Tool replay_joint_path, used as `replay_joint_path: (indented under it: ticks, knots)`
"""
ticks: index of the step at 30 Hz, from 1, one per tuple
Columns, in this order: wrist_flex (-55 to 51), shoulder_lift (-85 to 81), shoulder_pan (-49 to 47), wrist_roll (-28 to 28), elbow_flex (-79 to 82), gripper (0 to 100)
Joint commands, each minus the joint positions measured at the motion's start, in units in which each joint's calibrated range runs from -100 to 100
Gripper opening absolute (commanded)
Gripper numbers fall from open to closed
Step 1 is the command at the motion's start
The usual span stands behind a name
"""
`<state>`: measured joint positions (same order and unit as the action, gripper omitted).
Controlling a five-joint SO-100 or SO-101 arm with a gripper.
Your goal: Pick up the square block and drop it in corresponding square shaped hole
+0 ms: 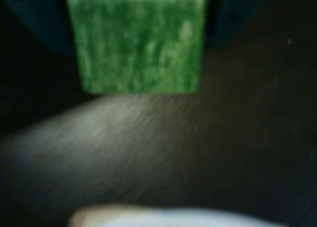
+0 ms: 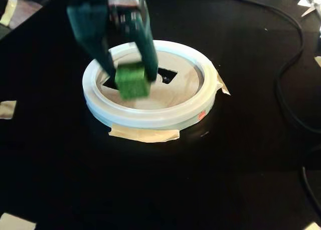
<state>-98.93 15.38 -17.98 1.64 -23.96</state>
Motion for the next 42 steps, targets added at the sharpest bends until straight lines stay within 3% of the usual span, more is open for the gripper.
replay_joint_path:
  ticks: [1, 8, 14, 20, 24, 42]
  knots:
    - [-1.07, -7.37, -8.11, -6.45, -3.81, 32]
    - [-1.07, -6.38, -17.35, -17.29, -3.54, 32]
    - [-1.07, -6.29, -23.22, -23.0, 2.47, 32]
    - [-1.07, -6.47, -25.46, -23.93, 13.13, 32]
    - [11.68, -7.19, -25.59, -23.49, 21.05, 32]
    - [24.02, 2.31, -31.33, -24.03, 21.78, 32]
